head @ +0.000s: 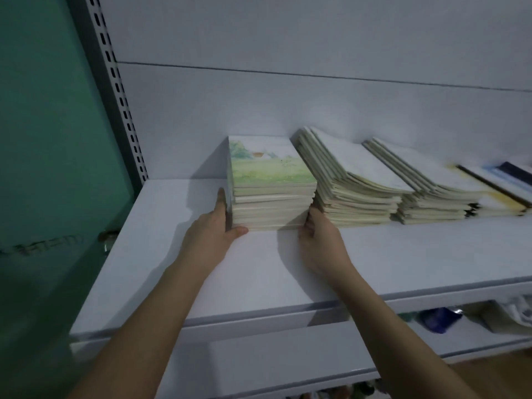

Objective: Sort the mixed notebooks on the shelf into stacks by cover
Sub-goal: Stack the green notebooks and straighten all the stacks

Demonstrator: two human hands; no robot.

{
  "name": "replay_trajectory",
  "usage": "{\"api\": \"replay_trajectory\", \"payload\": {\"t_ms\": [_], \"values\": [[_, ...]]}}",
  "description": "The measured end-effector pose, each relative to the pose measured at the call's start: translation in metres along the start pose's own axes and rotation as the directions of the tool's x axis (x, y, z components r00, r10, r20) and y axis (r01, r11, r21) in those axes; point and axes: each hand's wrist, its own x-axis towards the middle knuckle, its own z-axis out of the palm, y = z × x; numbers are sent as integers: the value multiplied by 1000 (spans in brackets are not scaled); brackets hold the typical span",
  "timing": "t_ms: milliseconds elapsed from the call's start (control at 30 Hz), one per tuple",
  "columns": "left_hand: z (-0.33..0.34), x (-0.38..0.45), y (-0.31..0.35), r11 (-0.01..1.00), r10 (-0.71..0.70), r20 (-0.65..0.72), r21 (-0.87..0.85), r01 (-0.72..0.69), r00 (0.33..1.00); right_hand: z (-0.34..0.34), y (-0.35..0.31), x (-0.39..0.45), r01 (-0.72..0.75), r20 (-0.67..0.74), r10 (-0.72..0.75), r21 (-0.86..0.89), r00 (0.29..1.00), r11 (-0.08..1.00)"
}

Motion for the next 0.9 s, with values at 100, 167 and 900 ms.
{"api": "replay_trajectory", "payload": {"t_ms": [100, 167, 900], "values": [[-12, -7, 3, 989, -50, -6, -136, 49, 999, -25, -4, -20, -7, 49, 6, 24, 999, 1000], [-24, -15, 11, 978, -44, -186, -209, 4, 981, -51, -6, -34, -56, -24, 60, 116, 998, 992], [110, -23, 183, 904, 223, -373, -267, -334, 901, -131, 62, 16, -12, -193, 92, 381, 977, 925]]}}
